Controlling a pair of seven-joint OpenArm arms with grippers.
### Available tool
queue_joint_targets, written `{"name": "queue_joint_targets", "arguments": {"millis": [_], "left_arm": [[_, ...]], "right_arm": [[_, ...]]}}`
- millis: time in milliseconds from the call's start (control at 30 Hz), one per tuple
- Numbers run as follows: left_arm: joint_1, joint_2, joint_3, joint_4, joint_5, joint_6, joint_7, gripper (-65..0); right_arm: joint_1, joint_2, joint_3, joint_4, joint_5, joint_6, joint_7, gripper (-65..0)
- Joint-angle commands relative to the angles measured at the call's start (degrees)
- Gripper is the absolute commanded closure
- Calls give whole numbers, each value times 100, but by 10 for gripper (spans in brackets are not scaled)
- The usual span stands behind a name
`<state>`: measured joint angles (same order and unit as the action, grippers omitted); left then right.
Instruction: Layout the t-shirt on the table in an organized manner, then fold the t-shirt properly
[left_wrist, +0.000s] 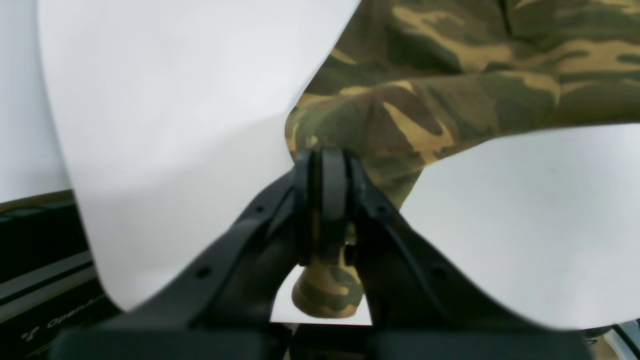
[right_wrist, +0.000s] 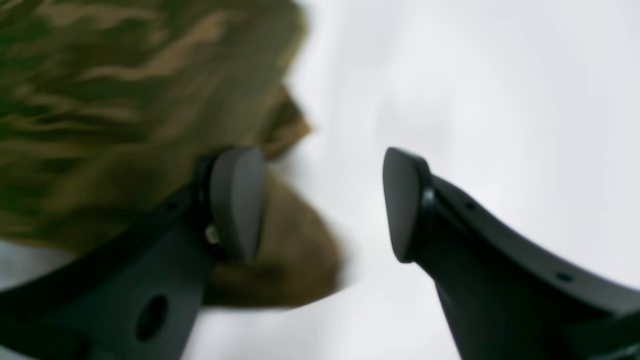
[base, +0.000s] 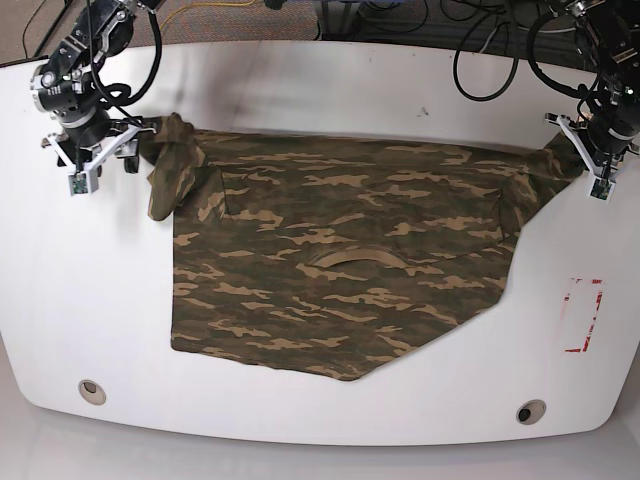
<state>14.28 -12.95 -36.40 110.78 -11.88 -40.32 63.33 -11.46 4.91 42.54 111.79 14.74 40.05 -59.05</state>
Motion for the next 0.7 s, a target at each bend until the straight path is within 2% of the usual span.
{"name": "queue_joint_targets", "arguments": {"millis": [0,300,667], "left_arm": [[-35,-81,-39,91,-3,32,-96,-11],[-35,-81,-39,91,-3,32,-96,-11],[-35,-81,-30,91,-3,32,-104,-11]], "right_arm": [[149,76,5,122,69,-5,72,-365],[579,-3,-48,122,77,-5,37,-365],[720,-354,-690,-27,33,-5,-25,-366]]}}
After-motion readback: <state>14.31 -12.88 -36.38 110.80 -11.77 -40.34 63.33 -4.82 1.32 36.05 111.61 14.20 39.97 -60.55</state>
